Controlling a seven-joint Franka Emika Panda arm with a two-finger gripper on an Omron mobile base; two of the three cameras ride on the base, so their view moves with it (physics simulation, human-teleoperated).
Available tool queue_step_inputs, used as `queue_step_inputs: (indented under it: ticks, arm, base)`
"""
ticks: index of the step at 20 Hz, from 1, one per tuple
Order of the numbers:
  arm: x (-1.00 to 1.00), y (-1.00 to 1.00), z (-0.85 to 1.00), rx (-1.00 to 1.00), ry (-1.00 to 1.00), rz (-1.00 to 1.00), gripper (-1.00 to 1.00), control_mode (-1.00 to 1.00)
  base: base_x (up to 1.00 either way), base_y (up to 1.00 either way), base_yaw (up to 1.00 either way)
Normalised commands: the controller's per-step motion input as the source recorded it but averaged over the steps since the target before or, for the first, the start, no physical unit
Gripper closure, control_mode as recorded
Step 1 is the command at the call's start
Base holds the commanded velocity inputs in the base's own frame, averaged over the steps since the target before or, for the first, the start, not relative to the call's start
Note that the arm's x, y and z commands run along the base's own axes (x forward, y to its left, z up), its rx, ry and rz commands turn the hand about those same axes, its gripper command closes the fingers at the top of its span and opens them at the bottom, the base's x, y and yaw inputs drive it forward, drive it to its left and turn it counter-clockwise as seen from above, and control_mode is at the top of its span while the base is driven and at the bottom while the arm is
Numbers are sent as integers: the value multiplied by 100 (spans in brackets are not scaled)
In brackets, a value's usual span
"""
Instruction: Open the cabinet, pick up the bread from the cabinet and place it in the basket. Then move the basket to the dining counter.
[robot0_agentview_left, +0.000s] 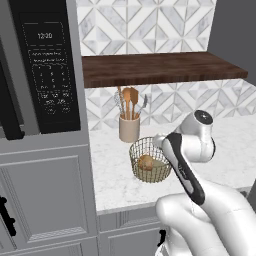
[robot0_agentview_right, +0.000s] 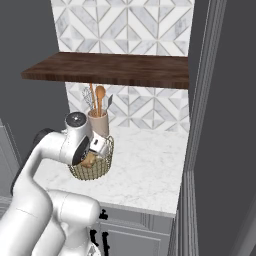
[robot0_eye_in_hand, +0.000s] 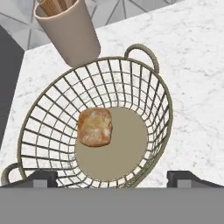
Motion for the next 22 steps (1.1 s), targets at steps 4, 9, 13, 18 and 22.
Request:
queue_step_inputs:
  ticks: [4, 9, 13, 18, 22]
  arm:
    - [-42, -49, 25, 0, 1, -6, -100, -100]
    - [1, 0, -10, -1, 5, -18, -100, -100]
    - [26, 20, -13, 0, 0, -22, -100, -100]
    - [17, -14, -15, 0, 13, -10, -100, -100]
    - [28, -8, -29, 1, 13, -4, -100, -100]
  base:
    - [0, 0, 0]
    - [0, 0, 0]
    - [0, 0, 0]
    - [0, 0, 0]
    - [0, 0, 0]
